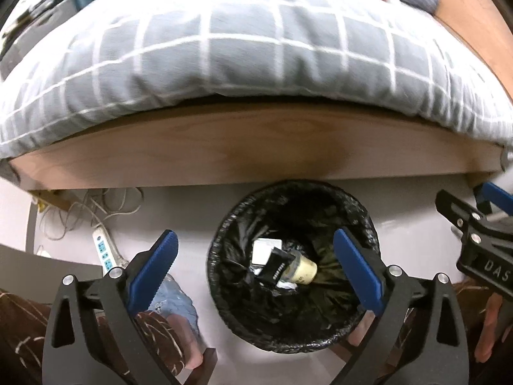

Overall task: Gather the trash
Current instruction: 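Move both tools back over the bed toward the brown box and bubble wrap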

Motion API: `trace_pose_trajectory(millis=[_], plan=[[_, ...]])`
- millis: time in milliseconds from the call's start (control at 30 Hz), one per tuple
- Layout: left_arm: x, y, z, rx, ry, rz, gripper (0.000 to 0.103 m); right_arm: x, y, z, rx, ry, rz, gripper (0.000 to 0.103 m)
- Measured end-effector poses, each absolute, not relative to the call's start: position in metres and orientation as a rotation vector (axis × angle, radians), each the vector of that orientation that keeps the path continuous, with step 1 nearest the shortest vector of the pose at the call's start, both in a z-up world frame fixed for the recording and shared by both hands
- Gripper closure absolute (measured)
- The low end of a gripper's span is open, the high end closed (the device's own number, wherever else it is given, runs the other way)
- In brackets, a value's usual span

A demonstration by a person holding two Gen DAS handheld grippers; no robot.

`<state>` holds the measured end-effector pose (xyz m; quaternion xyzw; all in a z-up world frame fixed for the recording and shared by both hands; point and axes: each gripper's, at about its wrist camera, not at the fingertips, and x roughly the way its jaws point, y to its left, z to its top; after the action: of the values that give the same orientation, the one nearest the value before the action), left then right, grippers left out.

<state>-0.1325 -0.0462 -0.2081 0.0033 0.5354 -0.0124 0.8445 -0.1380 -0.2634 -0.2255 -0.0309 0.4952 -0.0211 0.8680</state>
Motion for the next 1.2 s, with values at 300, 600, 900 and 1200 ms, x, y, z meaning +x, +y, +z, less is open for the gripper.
trace_pose_trajectory(millis=[300,600,900,1200], plan=[[-0.134,-0.019,-0.162,-0.046,1.062,-0.02,0.006,-0.14,-0.241,-0.18,-0.076,0.916,-0.011,0.009],[-0.126,0.004,-0.113,-0.068,0.987,-0.004,0.006,-0.132,-0.22,-0.126,-0.078,0.813,0.035,0.009],[-0.093,0.049,-0.083,-0.15,0.931,0.03,0.006,-0.103,-0.195,-0.089,-0.086,0.761,0.094,0.009],[-0.014,0.087,-0.038,-0.094,0.867,0.057,0.006,-0.051,-0.159,-0.066,-0.137,0.714,0.149,0.009]])
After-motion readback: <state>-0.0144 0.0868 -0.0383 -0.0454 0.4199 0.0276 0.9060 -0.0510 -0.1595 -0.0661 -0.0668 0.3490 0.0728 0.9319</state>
